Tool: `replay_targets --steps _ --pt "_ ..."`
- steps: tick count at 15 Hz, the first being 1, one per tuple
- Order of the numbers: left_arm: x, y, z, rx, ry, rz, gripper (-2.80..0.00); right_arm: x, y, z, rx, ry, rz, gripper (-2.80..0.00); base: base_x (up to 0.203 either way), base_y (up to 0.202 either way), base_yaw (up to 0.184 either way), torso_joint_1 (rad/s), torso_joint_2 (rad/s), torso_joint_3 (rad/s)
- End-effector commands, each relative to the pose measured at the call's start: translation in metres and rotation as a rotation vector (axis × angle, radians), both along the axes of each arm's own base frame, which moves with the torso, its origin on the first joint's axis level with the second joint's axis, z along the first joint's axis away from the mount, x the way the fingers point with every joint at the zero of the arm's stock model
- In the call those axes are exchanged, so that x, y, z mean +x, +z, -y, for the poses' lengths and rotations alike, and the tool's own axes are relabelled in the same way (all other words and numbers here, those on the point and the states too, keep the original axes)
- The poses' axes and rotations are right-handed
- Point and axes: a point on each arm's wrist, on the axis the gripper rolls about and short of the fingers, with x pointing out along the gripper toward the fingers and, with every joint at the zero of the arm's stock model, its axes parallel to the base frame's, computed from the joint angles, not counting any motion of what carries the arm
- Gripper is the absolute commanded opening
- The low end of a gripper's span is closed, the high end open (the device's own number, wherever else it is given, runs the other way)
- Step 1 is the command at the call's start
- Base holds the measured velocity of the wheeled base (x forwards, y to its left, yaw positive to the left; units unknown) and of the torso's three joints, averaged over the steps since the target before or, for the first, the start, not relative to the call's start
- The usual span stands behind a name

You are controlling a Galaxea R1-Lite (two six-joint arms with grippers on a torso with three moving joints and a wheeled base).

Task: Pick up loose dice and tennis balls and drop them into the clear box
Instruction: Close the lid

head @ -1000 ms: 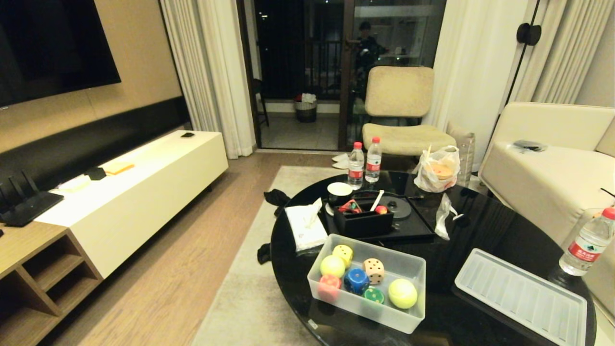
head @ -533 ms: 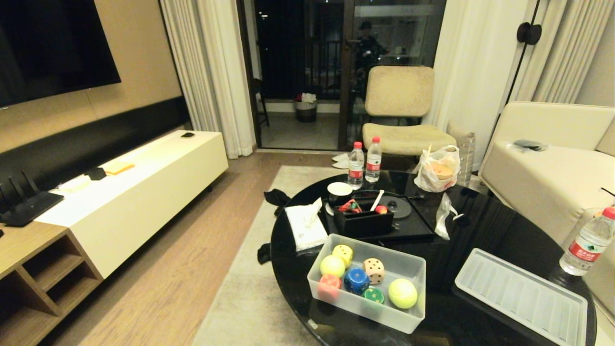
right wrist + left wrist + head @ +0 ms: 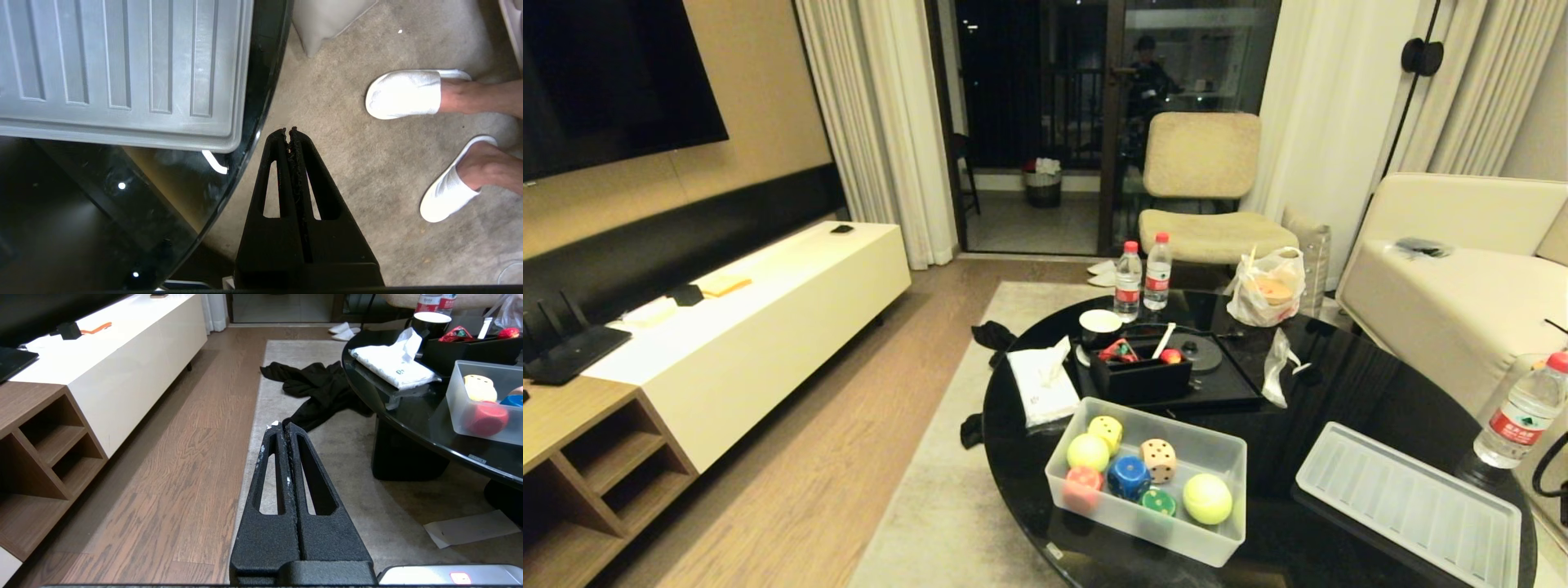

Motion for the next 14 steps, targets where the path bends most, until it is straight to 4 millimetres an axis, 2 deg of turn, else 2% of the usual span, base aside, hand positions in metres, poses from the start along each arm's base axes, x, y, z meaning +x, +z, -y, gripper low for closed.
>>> replay_targets --steps 1,2,9,14 --pt "0.000 0.000 0.000 0.000 0.000 0.001 -2.80 0.003 -0.013 0.001 0.025 0.008 -0.026 -0.28 0.000 0.000 0.000 0.000 0.00 0.000" --pt "0.000 0.000 0.000 0.000 0.000 0.001 -2.80 0.003 -0.014 0.001 0.027 0.015 -0.030 0.00 0.000 0.000 0.000 0.000 0.00 0.000" --pt "0.000 0.000 0.000 0.000 0.000 0.001 -2.80 0.009 -0.031 0.006 0.054 0.022 -0.056 0.00 0.000 0.000 0.000 0.000 0.00 0.000" --pt "0.000 0.000 0.000 0.000 0.000 0.001 -2.80 0.023 -0.045 0.017 -0.066 0.001 -0.046 0.00 0.000 0.000 0.000 0.000 0.00 0.000"
